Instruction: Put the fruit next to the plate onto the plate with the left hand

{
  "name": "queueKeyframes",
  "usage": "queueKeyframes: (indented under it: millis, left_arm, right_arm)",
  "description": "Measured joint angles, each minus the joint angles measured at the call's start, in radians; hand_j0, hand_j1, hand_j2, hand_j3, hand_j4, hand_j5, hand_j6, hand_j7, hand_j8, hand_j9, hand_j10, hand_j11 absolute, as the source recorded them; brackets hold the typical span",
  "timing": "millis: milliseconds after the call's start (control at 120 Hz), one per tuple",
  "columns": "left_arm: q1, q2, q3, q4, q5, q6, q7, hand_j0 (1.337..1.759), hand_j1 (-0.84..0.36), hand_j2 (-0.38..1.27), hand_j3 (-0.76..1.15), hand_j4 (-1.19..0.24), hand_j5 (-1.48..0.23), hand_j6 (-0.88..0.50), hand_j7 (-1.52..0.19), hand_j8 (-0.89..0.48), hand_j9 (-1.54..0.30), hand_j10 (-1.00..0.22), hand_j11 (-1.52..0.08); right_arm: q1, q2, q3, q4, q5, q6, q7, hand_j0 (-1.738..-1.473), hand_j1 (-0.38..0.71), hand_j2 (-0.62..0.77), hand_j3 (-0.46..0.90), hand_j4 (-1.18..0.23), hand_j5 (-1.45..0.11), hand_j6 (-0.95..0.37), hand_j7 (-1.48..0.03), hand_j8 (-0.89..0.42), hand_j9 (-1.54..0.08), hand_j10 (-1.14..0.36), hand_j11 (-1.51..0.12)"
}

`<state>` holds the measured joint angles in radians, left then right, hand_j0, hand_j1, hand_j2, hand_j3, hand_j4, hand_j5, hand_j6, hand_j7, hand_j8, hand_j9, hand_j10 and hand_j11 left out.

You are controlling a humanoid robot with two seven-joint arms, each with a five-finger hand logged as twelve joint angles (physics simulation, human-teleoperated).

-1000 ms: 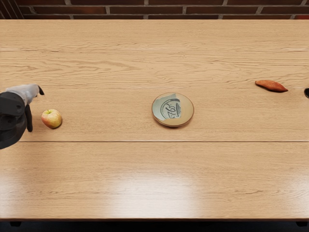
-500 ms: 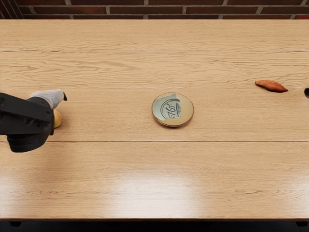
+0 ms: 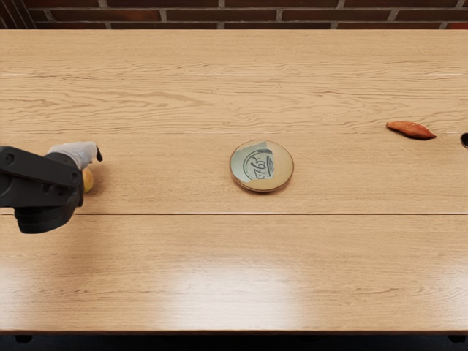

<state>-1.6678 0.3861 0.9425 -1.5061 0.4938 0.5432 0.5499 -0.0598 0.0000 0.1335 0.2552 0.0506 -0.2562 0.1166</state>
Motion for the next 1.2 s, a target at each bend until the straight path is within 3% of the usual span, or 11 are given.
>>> queueKeyframes:
  millis: [750,1017,1200]
  left_arm:
    - [0.008,0.005,0.018,0.001,0.001,-0.005,-0.025,1.658,-0.25,0.11,0.0,-0.51,-0.65,-0.51,-0.65,-0.45,-0.65,-0.51,-0.65]
    - [0.008,0.002,0.019,0.001,0.005,0.005,-0.025,1.657,-0.27,0.22,0.0,-0.55,-0.72,-0.51,-0.71,-0.44,-0.71,-0.55,-0.71]
    - [0.021,-0.001,0.019,0.002,0.014,0.017,-0.023,1.655,-0.28,0.2,0.0,-0.59,-0.72,-0.5,-0.74,-0.45,-0.75,-0.56,-0.75]
  right_arm:
    - [0.0,0.0,0.0,0.0,0.0,0.0,0.0,-1.658,-0.31,-0.01,0.0,-0.03,-0.05,-0.03,-0.05,-0.03,-0.05,-0.03,-0.05]
    - [0.0,0.0,0.0,0.0,0.0,0.0,0.0,-1.658,-0.31,-0.01,0.0,-0.03,-0.05,-0.03,-0.05,-0.03,-0.05,-0.03,-0.05]
    - [0.0,0.0,0.0,0.0,0.0,0.0,0.0,-1.658,-0.31,-0.01,0.0,-0.03,-0.05,-0.03,-0.05,-0.03,-0.05,-0.03,-0.05]
